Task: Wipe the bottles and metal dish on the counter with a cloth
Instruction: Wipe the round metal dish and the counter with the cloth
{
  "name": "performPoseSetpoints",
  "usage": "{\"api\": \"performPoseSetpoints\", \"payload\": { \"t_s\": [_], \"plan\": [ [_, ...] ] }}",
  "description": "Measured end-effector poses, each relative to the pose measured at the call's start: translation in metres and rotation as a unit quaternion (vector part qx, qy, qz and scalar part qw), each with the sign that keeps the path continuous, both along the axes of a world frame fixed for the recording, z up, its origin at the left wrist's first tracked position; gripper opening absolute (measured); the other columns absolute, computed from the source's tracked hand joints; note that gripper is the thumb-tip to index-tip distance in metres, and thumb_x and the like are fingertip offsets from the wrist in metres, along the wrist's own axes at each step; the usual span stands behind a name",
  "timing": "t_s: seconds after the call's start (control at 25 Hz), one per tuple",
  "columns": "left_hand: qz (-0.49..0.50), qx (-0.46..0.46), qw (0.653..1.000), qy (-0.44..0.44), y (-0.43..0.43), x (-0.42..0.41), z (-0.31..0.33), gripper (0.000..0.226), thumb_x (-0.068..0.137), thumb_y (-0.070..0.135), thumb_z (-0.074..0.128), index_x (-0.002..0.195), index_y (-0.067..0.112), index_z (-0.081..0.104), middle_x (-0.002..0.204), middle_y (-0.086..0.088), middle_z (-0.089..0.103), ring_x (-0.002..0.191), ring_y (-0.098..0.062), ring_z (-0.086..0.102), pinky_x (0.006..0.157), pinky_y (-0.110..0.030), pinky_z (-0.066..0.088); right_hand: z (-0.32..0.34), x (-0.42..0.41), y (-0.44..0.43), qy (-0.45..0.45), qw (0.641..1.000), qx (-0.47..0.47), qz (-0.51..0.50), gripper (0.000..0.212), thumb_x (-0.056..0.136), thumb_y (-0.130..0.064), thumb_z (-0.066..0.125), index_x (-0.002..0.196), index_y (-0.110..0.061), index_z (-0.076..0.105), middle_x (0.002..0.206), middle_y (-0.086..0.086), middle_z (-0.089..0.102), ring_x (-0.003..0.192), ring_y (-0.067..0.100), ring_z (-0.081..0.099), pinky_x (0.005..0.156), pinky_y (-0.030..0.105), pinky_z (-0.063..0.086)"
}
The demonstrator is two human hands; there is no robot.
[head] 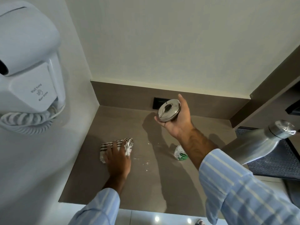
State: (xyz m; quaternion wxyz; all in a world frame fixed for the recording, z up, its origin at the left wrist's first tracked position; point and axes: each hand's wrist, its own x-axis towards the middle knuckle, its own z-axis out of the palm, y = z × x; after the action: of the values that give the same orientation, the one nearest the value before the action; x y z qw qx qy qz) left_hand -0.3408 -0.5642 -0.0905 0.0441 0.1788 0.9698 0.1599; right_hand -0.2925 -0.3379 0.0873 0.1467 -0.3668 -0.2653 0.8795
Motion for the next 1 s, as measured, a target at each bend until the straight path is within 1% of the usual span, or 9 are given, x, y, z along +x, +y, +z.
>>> {"api": "performPoseSetpoints", "payload": {
  "t_s": [0.12,0.32,0.44,0.56,0.68,0.8,0.88,0.92,1.0],
  "plan": [
    [0.0,0.012,0.999,-0.031,0.042,0.003,-0.012,0.054,0.085,0.025,0.074,0.137,0.019,0.063,0.151,-0.02,0.051,0.142,-0.046,0.04,0.114,-0.064,0.024,-0.002,0.008,0.005,0.018,1.0,-0.013,-0.011,0.074,0.087,-0.06,0.064,0.141,-0.01,0.056,0.138,0.023,0.06,0.128,0.039,0.056,0.109,0.06,0.045],
    [-0.106,-0.038,0.993,-0.039,0.13,-0.018,-0.017,0.051,0.097,0.041,0.05,0.147,0.029,0.049,0.166,-0.003,0.031,0.155,-0.03,0.016,0.123,-0.056,0.007,-0.011,0.02,0.009,0.038,0.999,-0.02,-0.007,0.068,0.089,-0.055,0.065,0.139,-0.009,0.058,0.138,0.023,0.06,0.128,0.041,0.057,0.108,0.061,0.046],
    [-0.234,-0.045,0.971,0.009,0.13,-0.007,-0.021,0.055,0.097,0.047,0.05,0.148,0.03,0.046,0.163,0.001,0.037,0.153,-0.027,0.024,0.123,-0.053,0.013,-0.01,0.025,0.006,0.043,0.999,-0.026,0.002,0.063,0.09,-0.054,0.064,0.135,-0.009,0.059,0.137,0.023,0.06,0.128,0.041,0.056,0.109,0.061,0.045],
    [-0.323,-0.009,0.944,0.063,0.075,0.029,-0.02,0.045,0.09,0.043,0.062,0.133,0.032,0.064,0.152,0.002,0.053,0.145,-0.026,0.043,0.119,-0.052,0.028,0.001,0.021,0.001,0.05,0.998,-0.03,0.001,0.061,0.091,-0.054,0.062,0.133,-0.01,0.06,0.139,0.022,0.06,0.13,0.04,0.056,0.11,0.06,0.044],
    [-0.383,0.035,0.923,0.024,0.001,0.072,-0.023,0.054,0.083,0.038,0.07,0.136,0.034,0.06,0.148,0.001,0.057,0.137,-0.03,0.051,0.114,-0.056,0.033,0.007,0.009,-0.011,0.052,0.998,-0.043,0.003,0.068,0.091,-0.054,0.063,0.142,-0.01,0.055,0.144,0.021,0.057,0.133,0.039,0.054,0.11,0.059,0.045],
    [-0.426,0.029,0.904,-0.013,-0.063,0.113,-0.02,0.068,0.073,0.037,0.067,0.139,0.041,0.05,0.138,0.008,0.057,0.124,-0.026,0.054,0.108,-0.049,0.035,0.006,0.003,-0.028,0.045,0.997,-0.055,0.008,0.07,0.089,-0.051,0.067,0.146,-0.011,0.052,0.144,0.021,0.057,0.13,0.039,0.055,0.111,0.062,0.044],
    [-0.425,0.029,0.905,0.008,-0.083,0.12,-0.014,0.059,0.067,0.033,0.062,0.126,0.036,0.059,0.12,0.009,0.056,0.105,-0.025,0.059,0.094,-0.04,0.039,0.002,0.001,-0.034,0.042,0.997,-0.058,0.011,0.07,0.09,-0.05,0.067,0.146,-0.012,0.052,0.143,0.021,0.057,0.128,0.038,0.055,0.111,0.063,0.043],
    [-0.38,0.042,0.923,0.033,-0.083,0.111,-0.007,0.05,0.067,0.03,0.058,0.117,0.03,0.062,0.11,0.006,0.057,0.095,-0.027,0.062,0.088,-0.04,0.04,0.0,0.001,-0.036,0.041,0.997,-0.057,0.011,0.069,0.09,-0.05,0.067,0.146,-0.012,0.052,0.143,0.02,0.057,0.128,0.038,0.055,0.111,0.063,0.042],
    [-0.206,0.082,0.973,0.062,-0.064,0.07,0.013,0.034,0.073,0.022,0.053,0.102,0.015,0.069,0.098,-0.007,0.064,0.084,-0.037,0.065,0.081,-0.044,0.051,-0.008,0.001,-0.039,0.036,0.998,-0.052,0.013,0.068,0.09,-0.05,0.067,0.144,-0.012,0.053,0.141,0.02,0.058,0.128,0.038,0.055,0.111,0.063,0.042]
  ]
}}
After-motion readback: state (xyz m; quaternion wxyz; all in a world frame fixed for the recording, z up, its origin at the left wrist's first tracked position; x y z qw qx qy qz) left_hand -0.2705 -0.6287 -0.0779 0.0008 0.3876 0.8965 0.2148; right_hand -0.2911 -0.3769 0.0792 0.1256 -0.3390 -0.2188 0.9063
